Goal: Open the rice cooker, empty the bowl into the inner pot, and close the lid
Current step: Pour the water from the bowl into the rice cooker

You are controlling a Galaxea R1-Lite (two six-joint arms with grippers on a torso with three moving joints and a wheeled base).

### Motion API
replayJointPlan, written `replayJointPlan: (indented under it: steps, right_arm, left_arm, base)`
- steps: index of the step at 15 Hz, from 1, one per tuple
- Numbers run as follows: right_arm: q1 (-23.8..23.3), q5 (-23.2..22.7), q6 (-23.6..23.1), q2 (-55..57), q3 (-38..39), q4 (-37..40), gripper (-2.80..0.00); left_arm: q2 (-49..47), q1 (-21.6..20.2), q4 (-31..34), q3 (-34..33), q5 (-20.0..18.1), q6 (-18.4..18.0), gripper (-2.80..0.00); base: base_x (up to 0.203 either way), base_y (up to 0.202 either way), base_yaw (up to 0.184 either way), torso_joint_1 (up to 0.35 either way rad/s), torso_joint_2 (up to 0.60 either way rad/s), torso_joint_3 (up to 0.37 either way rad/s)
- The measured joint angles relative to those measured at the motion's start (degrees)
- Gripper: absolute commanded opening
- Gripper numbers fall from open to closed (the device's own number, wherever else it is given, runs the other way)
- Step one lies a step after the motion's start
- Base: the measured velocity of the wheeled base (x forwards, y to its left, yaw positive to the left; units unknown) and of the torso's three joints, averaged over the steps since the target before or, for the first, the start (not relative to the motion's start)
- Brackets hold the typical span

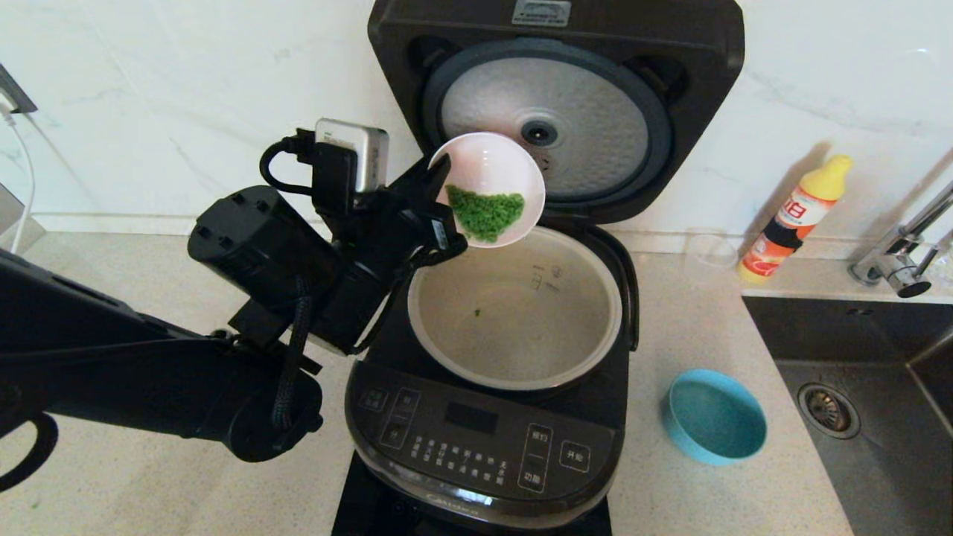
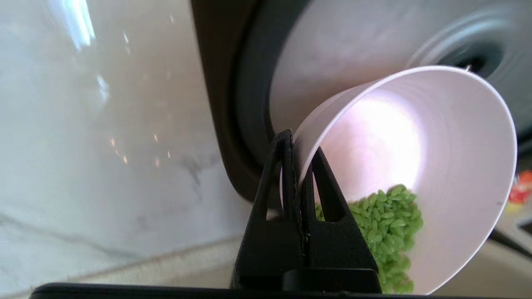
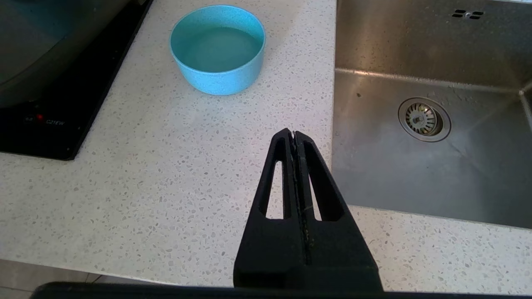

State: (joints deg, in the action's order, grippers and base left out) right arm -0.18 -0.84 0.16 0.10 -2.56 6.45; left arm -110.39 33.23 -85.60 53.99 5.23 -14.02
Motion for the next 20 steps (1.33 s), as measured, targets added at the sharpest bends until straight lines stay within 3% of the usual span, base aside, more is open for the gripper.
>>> replayJointPlan:
  steps: [7, 20]
  right_arm:
    - [0.00, 0.02, 0.00, 0.00, 0.02, 0.02, -2.80]
    - [0.00, 0.01, 0.00, 0.00, 0.00, 0.02, -2.80]
  left_arm:
    - [0.96, 0.17, -1.68, -1.85, -0.46, -1.11, -2.80]
    - [4.10, 1.66, -1.68, 2.67, -1.93, -2.45, -2.80]
  base:
    - [0.000, 0.000, 0.000, 0.000, 0.00, 0.000]
    - [0.000, 0.000, 0.000, 0.000, 0.00, 0.000]
